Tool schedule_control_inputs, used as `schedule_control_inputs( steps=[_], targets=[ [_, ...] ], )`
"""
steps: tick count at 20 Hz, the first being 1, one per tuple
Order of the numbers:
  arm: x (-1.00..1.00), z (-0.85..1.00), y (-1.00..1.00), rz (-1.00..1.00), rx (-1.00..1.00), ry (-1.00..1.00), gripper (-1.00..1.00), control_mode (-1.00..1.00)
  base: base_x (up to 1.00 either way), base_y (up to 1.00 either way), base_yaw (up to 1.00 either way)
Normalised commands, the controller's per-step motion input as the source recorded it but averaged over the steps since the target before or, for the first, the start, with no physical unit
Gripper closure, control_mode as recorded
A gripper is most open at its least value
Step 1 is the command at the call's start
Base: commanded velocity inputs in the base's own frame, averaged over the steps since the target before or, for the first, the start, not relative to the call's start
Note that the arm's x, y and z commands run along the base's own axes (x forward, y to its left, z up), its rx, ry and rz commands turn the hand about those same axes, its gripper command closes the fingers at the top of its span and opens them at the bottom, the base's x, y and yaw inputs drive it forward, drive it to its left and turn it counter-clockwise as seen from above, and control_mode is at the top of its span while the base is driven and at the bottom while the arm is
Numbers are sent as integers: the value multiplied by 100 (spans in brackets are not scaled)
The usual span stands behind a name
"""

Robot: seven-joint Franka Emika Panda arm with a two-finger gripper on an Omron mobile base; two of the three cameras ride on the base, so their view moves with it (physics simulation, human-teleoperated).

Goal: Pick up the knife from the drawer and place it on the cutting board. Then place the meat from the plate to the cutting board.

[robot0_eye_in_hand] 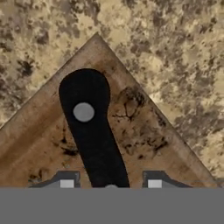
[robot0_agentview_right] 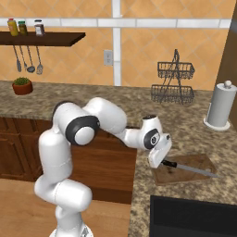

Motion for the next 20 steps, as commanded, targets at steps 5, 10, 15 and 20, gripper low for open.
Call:
schedule_control_inputs(
  steps=[5, 10, 15, 20],
  targets=[
    [-40, 95, 30, 7, 0, -12, -100, -100, 0, 0, 0],
    [-70, 88, 84, 28, 0, -10, -100, -100, 0, 0, 0],
    [-41, 42, 91, 55, 0, 1, -100, -100, 0, 0, 0],
    [-43, 40, 77, 67, -3, 8, -100, -100, 0, 0, 0]
  ],
)
